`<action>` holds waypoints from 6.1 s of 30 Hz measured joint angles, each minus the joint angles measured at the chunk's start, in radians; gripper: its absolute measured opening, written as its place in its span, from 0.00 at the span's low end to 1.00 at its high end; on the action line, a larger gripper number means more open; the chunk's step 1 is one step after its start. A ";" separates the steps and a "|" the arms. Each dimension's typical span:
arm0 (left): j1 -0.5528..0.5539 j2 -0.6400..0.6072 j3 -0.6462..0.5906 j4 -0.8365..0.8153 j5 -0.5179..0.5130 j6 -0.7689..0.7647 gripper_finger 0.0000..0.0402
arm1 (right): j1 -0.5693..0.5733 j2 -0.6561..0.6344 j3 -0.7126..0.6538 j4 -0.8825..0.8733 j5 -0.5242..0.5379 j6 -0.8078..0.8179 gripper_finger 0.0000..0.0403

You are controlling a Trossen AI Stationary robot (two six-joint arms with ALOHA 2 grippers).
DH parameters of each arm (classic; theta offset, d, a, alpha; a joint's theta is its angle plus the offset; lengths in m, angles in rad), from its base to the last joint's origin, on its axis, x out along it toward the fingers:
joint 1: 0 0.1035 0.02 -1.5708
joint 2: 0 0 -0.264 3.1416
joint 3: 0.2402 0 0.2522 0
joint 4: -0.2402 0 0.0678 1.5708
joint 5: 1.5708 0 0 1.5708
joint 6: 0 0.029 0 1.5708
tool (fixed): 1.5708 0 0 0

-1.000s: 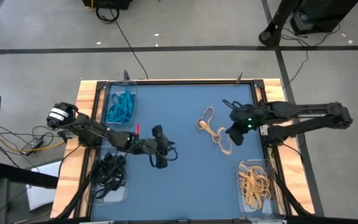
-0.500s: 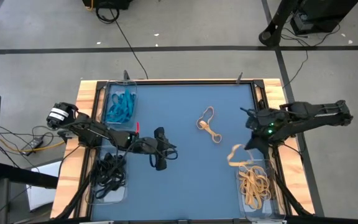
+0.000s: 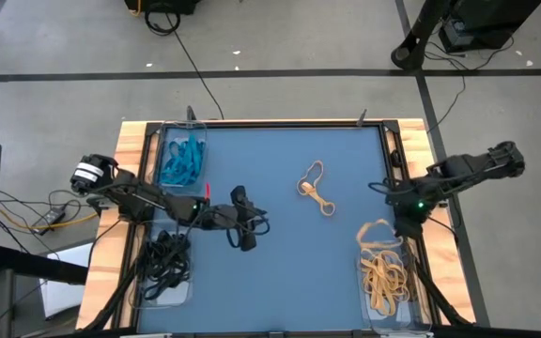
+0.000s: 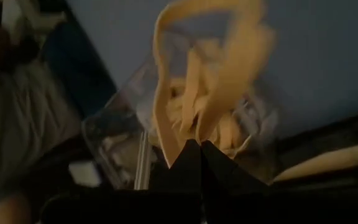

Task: Sort rubber bands into baskets
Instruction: Put the yellow rubber band into the bottom right transparent bin

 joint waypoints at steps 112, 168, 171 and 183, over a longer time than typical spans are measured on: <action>0.025 0.068 0.266 -0.392 -0.149 -0.082 0.01 | 0.323 0.456 0.000 0.631 1.090 -0.539 0.23; -0.091 0.198 0.201 0.096 0.159 0.102 0.01 | 0.071 0.988 0.000 1.465 0.716 -0.781 0.30; -0.101 0.198 0.201 0.088 0.131 0.097 0.01 | 0.079 0.987 0.000 1.464 0.693 -0.774 0.11; -0.101 0.198 0.168 0.038 0.105 0.007 0.25 | 0.138 0.874 -0.001 1.224 0.572 -0.648 0.01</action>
